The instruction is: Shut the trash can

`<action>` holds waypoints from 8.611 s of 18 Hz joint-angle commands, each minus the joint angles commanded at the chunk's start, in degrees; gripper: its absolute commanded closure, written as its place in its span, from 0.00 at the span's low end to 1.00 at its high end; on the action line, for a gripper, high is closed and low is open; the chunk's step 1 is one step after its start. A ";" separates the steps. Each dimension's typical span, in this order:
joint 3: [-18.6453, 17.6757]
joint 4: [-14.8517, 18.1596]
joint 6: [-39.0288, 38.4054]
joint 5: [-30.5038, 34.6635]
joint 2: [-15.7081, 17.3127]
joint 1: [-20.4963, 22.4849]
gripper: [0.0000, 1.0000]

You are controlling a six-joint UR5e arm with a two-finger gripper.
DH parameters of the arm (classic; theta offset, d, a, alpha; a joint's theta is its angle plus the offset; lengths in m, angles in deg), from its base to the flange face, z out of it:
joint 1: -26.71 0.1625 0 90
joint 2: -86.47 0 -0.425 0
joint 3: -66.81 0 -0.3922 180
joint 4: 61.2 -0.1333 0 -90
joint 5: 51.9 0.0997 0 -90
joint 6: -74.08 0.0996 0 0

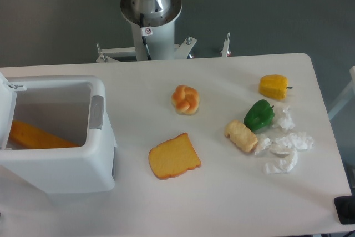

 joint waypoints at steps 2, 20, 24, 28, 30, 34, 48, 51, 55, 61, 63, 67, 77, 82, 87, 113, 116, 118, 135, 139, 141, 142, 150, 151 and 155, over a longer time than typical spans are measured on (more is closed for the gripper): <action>-0.79 0.00 0.00 0.00 -0.44 -0.44 0.00; -3.96 0.35 0.00 3.95 0.08 -0.44 0.00; -3.96 0.44 0.26 5.53 0.17 -0.18 0.00; -4.04 0.44 0.44 12.38 0.17 -0.18 0.00; -4.04 0.44 0.79 14.14 0.09 -0.09 0.00; -4.04 0.35 0.88 16.34 0.26 1.14 0.00; -6.76 0.35 1.31 30.32 0.35 2.46 0.00; -8.78 0.35 5.44 30.41 0.70 3.51 0.00; -9.32 0.35 6.06 31.90 0.70 4.57 0.00; -9.41 0.44 5.80 31.73 0.70 7.73 0.00; -10.10 0.44 5.80 31.73 0.70 7.82 0.00; -10.11 0.44 5.62 31.82 0.52 8.35 0.00; -10.99 0.44 2.11 31.46 0.44 9.67 0.00; -10.99 0.35 -2.36 29.01 0.35 10.28 0.00; -11.08 0.44 -6.85 25.49 0.17 10.81 0.00; -13.27 0.53 -7.03 21.88 0.70 12.83 0.00; -13.27 0.61 -6.94 20.75 1.23 13.27 0.00; -13.80 0.62 -6.86 19.78 1.84 13.80 0.00; -16.17 0.62 -6.33 18.81 3.25 14.41 0.00; -16.17 0.62 -6.33 18.81 3.34 14.33 0.00; -16.17 0.62 -6.33 18.81 3.34 14.41 0.00; -16.17 0.62 -6.33 18.81 3.34 14.41 0.00; -16.26 0.62 -6.24 18.81 3.25 14.41 0.00; -16.26 0.62 -6.24 18.81 3.25 14.41 0.00; -16.26 0.62 -6.24 18.81 3.16 14.41 0.00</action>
